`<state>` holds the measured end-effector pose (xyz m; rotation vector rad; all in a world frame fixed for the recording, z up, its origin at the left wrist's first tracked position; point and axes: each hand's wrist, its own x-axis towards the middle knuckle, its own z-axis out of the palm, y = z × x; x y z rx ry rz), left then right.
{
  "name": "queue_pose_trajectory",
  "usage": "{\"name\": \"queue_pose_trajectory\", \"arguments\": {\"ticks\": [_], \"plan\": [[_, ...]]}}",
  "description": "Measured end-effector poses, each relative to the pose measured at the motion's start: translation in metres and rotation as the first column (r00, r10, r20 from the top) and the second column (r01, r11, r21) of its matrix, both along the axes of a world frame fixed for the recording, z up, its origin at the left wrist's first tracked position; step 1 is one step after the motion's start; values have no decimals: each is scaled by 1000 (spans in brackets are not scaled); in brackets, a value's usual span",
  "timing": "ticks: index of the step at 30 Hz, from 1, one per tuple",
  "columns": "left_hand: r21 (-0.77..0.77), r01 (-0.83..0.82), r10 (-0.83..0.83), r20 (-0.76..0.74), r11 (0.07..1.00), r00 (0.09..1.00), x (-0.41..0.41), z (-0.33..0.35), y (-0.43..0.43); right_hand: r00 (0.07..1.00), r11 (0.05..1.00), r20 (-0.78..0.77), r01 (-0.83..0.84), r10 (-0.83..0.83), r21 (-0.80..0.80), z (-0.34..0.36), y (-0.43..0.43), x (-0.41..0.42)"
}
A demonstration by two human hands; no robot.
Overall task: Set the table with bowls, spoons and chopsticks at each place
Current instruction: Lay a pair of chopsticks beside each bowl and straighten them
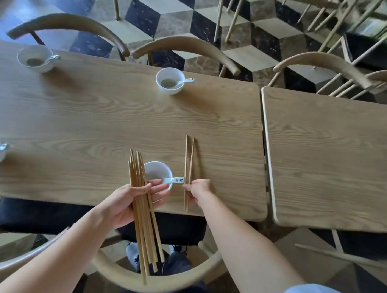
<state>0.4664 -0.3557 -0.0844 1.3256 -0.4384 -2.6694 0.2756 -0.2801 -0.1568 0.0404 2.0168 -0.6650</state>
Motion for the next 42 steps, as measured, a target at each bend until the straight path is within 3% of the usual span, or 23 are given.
{"name": "queue_pose_trajectory", "arguments": {"ticks": [3,9,13,19,24,31,39,42], "plan": [[3,24,-24,14,1000,1000,5,1,-1,996,1000,-90,-19,19,2,-6,-3,1],[-3,16,-15,45,1000,999,12,5,-5,918,975,-329,-217,220,45,-14,-8,24],[-8,17,-17,53,1000,998,15,7,-7,883,928,-294,-370,367,48,-21,-10,35],[-28,17,-15,64,999,998,18,10,-10,763,858,-400,-491,508,152,-19,-7,50],[-25,7,-5,78,1000,997,22,8,-10,747,864,-444,-477,495,160,-25,-3,62],[-21,-5,6,91,1000,996,28,8,-6,853,934,-389,-350,347,66,-26,6,70],[-20,-27,29,109,999,994,32,6,-3,820,939,-462,-325,338,111,-20,34,46],[-16,-33,35,117,999,993,34,5,-1,829,972,-518,-233,211,22,-9,32,41]]}}
